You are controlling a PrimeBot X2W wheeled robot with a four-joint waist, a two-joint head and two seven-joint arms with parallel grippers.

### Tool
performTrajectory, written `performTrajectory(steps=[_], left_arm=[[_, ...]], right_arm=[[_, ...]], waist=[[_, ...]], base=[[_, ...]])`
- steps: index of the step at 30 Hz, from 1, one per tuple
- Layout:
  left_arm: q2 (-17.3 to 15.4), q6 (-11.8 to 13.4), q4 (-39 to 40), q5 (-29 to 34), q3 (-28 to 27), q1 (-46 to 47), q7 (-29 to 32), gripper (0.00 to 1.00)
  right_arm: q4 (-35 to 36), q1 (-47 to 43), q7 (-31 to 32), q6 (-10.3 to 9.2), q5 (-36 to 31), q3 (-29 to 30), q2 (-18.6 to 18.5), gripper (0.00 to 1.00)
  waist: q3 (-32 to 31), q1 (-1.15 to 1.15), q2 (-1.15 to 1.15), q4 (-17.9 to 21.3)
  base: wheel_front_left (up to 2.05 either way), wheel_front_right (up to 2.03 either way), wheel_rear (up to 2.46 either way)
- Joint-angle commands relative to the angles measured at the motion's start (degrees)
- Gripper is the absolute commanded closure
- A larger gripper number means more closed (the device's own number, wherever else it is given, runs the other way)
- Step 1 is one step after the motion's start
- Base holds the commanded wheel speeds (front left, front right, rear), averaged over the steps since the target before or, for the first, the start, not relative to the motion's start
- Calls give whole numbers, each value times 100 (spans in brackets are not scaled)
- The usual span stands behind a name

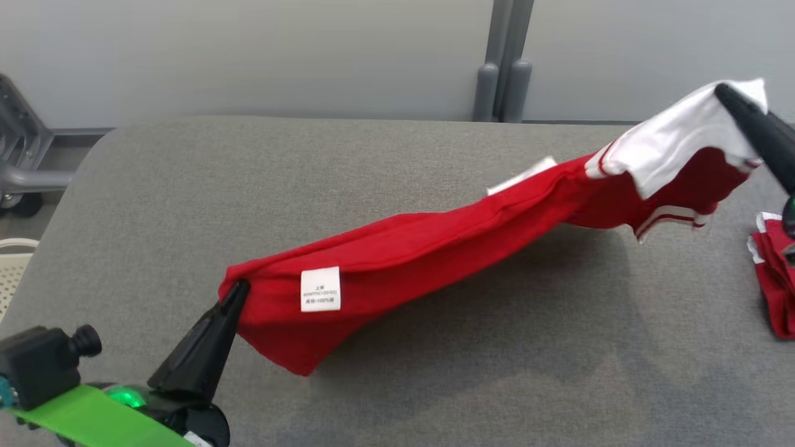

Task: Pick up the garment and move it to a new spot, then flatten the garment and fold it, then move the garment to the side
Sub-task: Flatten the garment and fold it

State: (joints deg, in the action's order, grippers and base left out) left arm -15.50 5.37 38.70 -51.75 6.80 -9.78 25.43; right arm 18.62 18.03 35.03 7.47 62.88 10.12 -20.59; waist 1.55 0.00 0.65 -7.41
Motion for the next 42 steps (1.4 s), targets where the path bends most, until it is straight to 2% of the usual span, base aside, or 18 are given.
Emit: performTrajectory(steps=[1, 6, 9, 11, 17, 21, 24, 25, 28, 33, 37, 42], left_arm=[[-55, 23, 65, -81, -39, 109, 37, 100], [-235, 187, 556, -558, -299, 686, 525, 100], [-382, 331, 601, -784, -432, 1307, 843, 100], [-563, 399, 428, -703, -547, 1788, 1005, 100], [-636, 395, -792, -512, -369, 3842, 1137, 100], [-477, 293, -2071, -82, -16, 5524, 979, 100], [-310, 151, -3130, 283, 206, 6700, 685, 100], [-256, 47, -3840, 560, 266, 7420, 402, 100], [-257, -142, -4788, 1019, 399, 8380, -94, 100], [1, -631, -6163, 1347, 343, 9629, -1568, 100], [163, -1073, -6937, 1531, 546, 10197, -2462, 100], [143, -1255, -7529, 1634, 977, 10032, -3010, 100]], right_arm=[[62, 105, 37, 4, 46, 74, 16, 100], [348, 739, 539, 4, 230, 639, 220, 100], [294, 1259, 895, 4, 18, 826, 287, 100], [142, 1646, 1144, 4, -253, 843, 345, 100], [-645, 3117, 1628, 4, -1227, 656, 616, 100], [-1398, 4352, 1442, 4, -2095, 443, 897, 100], [-1981, 5299, 1066, 4, -2710, 270, 1172, 100], [-2422, 5914, 708, 4, -3082, 110, 1325, 100], [-3208, 6850, -21, 4, -3697, -62, 1444, 100], [-4419, 8073, -1314, 4, -4256, -271, 1604, 100], [-4977, 8648, -1649, 3, -4176, -510, 1650, 100], [-4977, 8255, -1809, 3, -3607, -901, 1502, 100]], waist=[[-112, 0, -65, 157], [-14, 0, -65, 296], [204, 0, -65, 340], [440, 0, -65, 376], [1446, 0, -65, 330], [2202, 0, -65, 232], [2686, 0, -65, 167], [2923, 0, -65, 172], [3208, 0, -65, 172], [3463, 0, -65, 110], [3924, 0, -65, 128], [4270, 0, -65, 207]], base=[[0, 0, 0], [0, 0, 0], [0, 0, 0], [0, 0, 0], [0, 0, 0], [0, 0, 0], [0, 0, 0], [0, 0, 0], [0, 0, 0], [0, 0, 0], [0, 0, 0], [0, 0, 0]])
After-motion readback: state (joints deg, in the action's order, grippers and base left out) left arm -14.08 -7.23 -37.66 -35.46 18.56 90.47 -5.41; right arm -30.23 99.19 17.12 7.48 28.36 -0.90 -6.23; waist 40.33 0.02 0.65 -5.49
